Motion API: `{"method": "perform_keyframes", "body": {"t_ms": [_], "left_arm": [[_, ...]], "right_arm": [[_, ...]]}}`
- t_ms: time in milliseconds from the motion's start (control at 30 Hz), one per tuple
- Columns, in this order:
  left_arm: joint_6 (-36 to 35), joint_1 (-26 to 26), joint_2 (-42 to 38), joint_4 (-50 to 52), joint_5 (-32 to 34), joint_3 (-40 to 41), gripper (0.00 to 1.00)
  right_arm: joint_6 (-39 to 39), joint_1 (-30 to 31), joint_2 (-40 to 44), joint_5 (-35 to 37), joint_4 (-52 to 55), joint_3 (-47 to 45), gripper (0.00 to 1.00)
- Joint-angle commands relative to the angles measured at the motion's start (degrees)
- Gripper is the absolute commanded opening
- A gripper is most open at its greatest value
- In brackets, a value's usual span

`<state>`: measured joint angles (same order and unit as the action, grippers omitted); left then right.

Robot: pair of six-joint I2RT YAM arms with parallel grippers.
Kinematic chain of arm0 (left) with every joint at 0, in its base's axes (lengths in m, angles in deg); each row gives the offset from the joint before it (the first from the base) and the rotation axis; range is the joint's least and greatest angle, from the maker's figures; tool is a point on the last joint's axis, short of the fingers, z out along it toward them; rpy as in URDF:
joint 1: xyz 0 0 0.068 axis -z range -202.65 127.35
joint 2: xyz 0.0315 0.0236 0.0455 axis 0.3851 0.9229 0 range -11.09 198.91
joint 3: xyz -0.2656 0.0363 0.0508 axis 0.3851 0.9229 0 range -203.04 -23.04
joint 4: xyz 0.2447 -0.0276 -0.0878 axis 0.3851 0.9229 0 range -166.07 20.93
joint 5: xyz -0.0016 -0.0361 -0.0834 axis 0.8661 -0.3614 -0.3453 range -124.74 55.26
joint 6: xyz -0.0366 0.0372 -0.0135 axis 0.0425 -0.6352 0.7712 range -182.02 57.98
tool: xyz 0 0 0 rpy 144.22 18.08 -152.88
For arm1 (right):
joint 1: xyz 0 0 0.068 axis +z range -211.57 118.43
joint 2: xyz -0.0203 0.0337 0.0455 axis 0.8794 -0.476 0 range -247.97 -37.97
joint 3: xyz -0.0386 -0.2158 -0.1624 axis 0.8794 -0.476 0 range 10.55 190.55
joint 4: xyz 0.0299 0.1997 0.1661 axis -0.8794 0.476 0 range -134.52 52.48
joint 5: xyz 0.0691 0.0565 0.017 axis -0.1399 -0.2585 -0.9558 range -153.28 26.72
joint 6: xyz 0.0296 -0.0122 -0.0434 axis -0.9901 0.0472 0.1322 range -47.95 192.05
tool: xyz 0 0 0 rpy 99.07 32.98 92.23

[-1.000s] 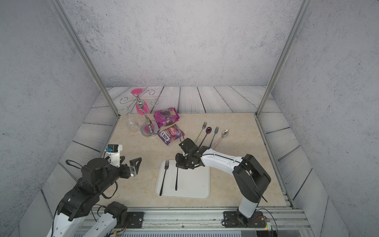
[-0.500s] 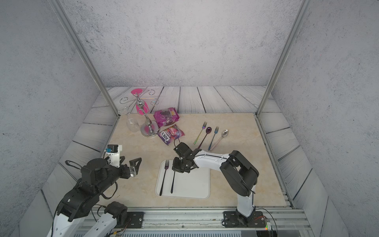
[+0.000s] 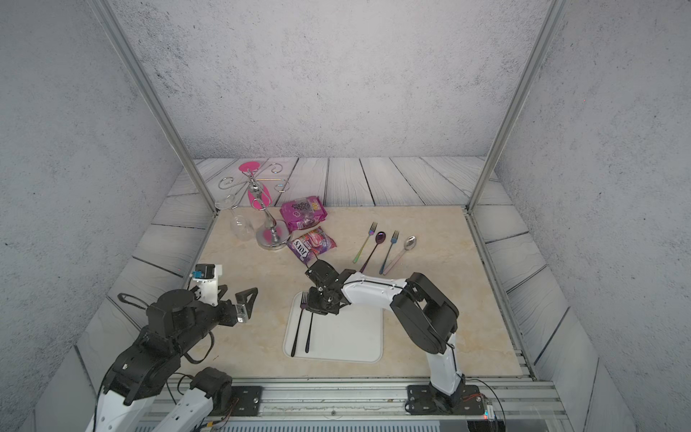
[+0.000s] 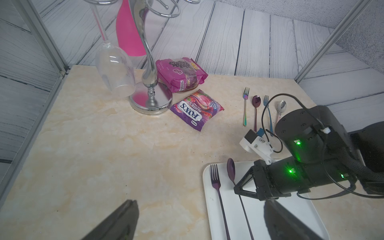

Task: Set the spoon and fork side by side
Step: Place the spoon on the tray.

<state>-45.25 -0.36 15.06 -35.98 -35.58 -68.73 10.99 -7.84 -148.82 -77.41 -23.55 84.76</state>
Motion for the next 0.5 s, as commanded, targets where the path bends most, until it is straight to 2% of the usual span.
{"method": "perform_keyframes", "body": {"t_ms": [0, 467], "left_arm": [[0.01, -0.12, -0.61, 0.1, 0.11, 0.43, 1.0], [0.01, -0.13, -0.65, 0.16, 0.16, 0.44, 1.0]], "right_arm": [[-0.68, 0.74, -1.95, 1.7, 2.31, 1.22, 0.0], [-3.03, 1.31, -3.15, 2.69, 0.79, 1.13, 0.0]]}}
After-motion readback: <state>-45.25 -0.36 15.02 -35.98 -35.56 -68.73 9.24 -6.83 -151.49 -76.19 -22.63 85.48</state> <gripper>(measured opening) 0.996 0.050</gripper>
